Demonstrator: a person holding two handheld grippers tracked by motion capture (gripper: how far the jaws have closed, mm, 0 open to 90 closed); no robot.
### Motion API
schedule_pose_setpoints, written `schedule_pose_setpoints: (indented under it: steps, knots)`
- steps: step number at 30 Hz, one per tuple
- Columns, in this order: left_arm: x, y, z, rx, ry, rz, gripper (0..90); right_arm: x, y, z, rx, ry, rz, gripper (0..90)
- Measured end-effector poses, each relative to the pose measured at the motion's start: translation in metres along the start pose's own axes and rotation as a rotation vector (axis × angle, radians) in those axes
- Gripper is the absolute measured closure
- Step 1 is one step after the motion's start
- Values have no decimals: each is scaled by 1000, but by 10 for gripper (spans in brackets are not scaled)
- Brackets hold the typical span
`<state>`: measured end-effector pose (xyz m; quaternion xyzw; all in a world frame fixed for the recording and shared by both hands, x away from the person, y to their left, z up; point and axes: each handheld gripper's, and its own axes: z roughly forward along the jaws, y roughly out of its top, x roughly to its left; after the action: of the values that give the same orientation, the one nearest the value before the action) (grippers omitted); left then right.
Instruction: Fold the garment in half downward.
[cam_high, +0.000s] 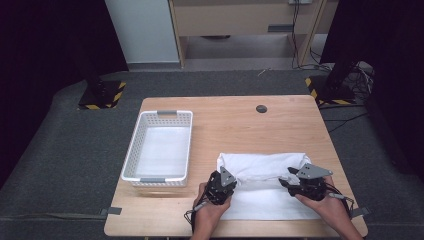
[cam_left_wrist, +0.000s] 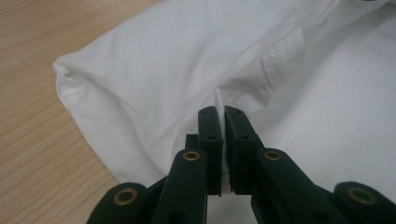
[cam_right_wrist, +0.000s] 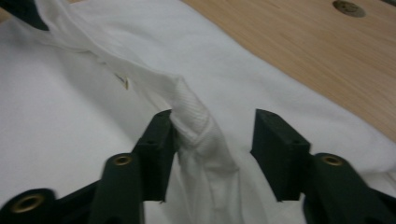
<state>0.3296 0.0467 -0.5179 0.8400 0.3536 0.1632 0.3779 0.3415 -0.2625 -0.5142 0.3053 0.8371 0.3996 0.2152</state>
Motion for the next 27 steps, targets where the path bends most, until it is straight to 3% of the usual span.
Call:
schedule_pose_setpoints:
  steps: [2, 5, 10, 14, 16, 22, 27]
  knots:
    - [-2, 2, -2, -8, -5, 0, 847, 4, 0, -2, 19, 42, -9, 711]
    - [-6, 6, -6, -26, -2, 12, 786, 6, 0, -2, 29, 58, -7, 764]
    - [-11, 8, -11, -54, -18, 1, 697, 5, -1, -2, 38, 63, 18, 787]
    - [-19, 10, -14, -57, -32, 27, 620, 3, -1, -1, 45, 65, 51, 790]
    - [-25, 9, -12, -49, -36, 51, 585, 2, -1, 0, 48, 67, 58, 790]
    - [-30, 6, 0, -21, -52, 59, 527, 1, 0, 1, 47, 77, 85, 796]
    - [-39, 4, 2, -12, -77, 89, 502, -2, 0, 1, 45, 86, 141, 803]
